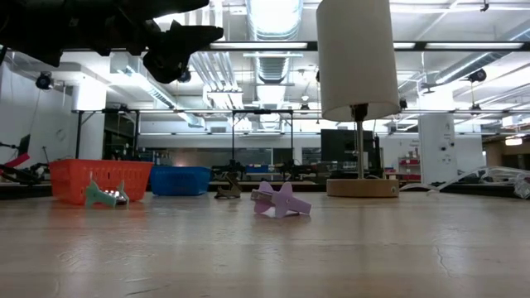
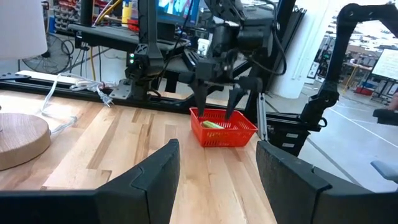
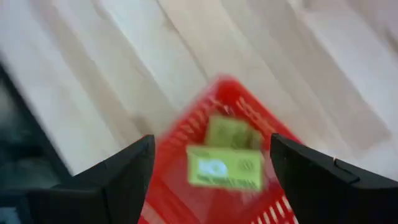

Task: Pick and place Stapler, Stapler remover, tape
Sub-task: Put the purple staple remover into the orange bin

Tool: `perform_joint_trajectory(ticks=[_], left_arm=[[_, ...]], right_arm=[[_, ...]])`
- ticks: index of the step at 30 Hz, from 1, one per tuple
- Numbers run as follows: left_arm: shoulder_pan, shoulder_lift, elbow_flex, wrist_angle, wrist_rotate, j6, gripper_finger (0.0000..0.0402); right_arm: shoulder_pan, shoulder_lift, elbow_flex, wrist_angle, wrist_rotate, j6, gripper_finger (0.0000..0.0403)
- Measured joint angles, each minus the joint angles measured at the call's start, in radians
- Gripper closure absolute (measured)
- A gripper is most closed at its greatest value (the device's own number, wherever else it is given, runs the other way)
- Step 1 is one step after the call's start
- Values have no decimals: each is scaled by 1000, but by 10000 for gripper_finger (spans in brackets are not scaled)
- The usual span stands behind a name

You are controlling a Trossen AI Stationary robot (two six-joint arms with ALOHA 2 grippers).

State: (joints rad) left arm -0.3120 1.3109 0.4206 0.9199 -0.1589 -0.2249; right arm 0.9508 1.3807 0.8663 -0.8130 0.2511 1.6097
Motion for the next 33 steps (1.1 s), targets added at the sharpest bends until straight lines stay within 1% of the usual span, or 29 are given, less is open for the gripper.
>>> perform_joint_trajectory(ticks=[2,6,8,12,17,21,24,28,33], left_arm=[[0,0,0,0,0,2,188],[0,0,0,-1,-4,4,188],[0,0,0,-1,-4,4,188],[0,0,0,-1,-4,5,188],[0,0,0,-4,-7,5,188],[0,0,0,-7,-7,5,188],[0,0,0,-13,-7,5,188],[0,0,0,-28,-7,5,188],[0,0,0,-34,-7,4,188]], right_arm=[[-4,-24,8,20,69,-41,97],[-22,-50,14,141,266,-218,99],[-51,-53,14,201,326,-310,99],[-143,-19,14,326,336,-613,105],[-252,81,14,556,336,-1086,121],[-323,160,13,762,327,-1340,137],[-368,209,13,860,327,-1431,148],[-420,269,13,928,321,-1457,161],[-476,353,12,986,244,-1458,172]])
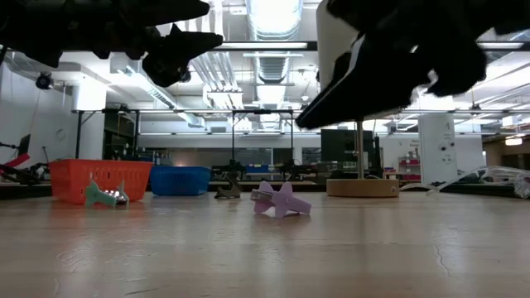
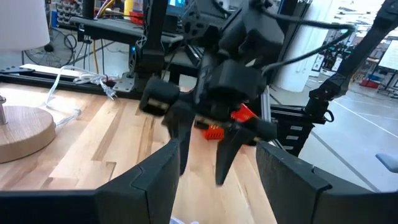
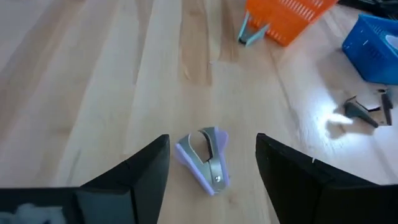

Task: Pick and place Stapler, Stapler remover, tape
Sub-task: Put the purple staple remover into the orange bin

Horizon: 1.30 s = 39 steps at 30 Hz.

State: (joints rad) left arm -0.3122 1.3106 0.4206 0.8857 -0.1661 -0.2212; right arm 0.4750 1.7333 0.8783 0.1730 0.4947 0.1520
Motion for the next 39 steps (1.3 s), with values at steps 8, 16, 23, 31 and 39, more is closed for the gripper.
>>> perform_joint_trajectory(ticks=[8,16,23,31,39], left_arm=[[0,0,0,0,0,-30,188],[0,0,0,-5,0,-39,188],[0,0,0,-11,0,-40,188],[0,0,0,-13,0,-40,188],[0,0,0,-13,0,-40,188]], right_arm=[[-11,137,62,26,-6,-97,187],[-13,252,157,8,-5,-151,205],[-13,276,231,-172,3,-132,227],[-13,251,280,-295,4,-96,260],[-13,252,262,-297,1,-84,303]])
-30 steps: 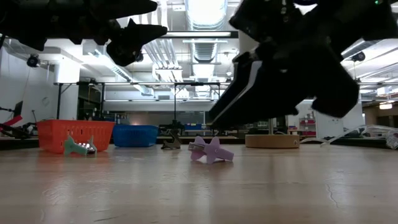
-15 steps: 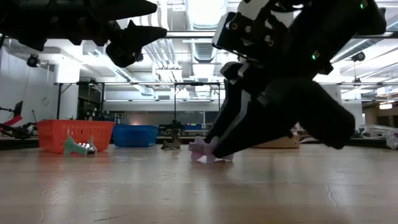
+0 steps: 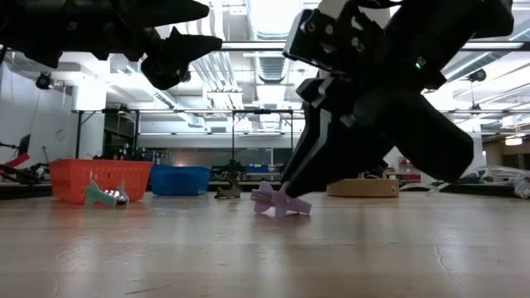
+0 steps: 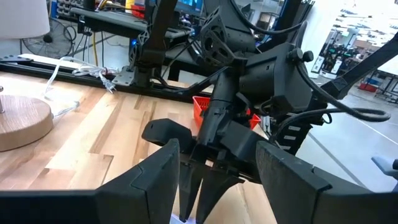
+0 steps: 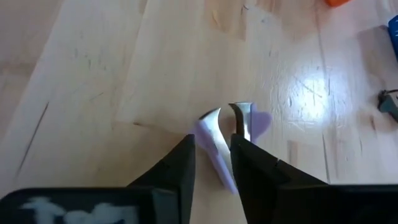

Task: Pick and place Stapler, Stapler remover, tape
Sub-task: Put the purple staple remover into the orange bin

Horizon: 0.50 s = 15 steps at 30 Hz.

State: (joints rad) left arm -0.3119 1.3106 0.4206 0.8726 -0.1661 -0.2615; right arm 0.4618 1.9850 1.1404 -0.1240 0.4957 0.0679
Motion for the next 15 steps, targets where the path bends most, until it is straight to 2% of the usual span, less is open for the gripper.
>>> perform_joint_trajectory(ticks=[15], left_arm=[[0,0,0,-1,0,0,188]], right_arm=[[0,28,0,45,-23,12,353]])
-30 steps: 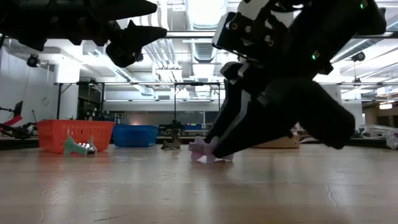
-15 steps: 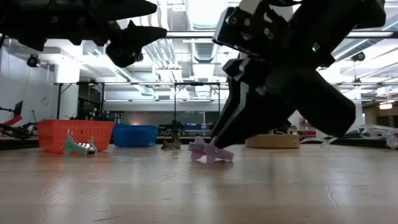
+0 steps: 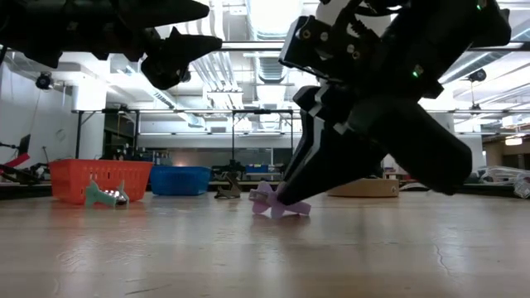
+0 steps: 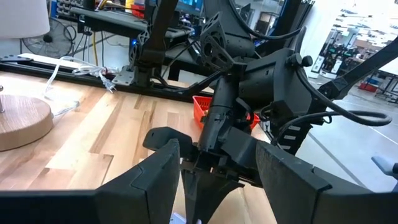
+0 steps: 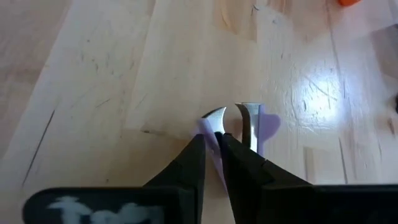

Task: Pick and place Stapler, Stapler remover, tape
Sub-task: Put the purple staple remover into the orange bin

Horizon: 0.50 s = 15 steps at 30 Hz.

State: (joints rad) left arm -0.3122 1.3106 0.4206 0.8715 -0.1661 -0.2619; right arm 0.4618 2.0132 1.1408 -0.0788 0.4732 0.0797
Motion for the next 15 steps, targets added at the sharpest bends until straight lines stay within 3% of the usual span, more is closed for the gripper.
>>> perform_joint_trajectory(ticks=[8,15], left_arm=[[0,0,0,-11,0,0,188],[0,0,0,-26,0,36,188]], right_arm=[[0,-8,12,0,-3,15,391],[0,-39,41,-32,-3,-2,394]])
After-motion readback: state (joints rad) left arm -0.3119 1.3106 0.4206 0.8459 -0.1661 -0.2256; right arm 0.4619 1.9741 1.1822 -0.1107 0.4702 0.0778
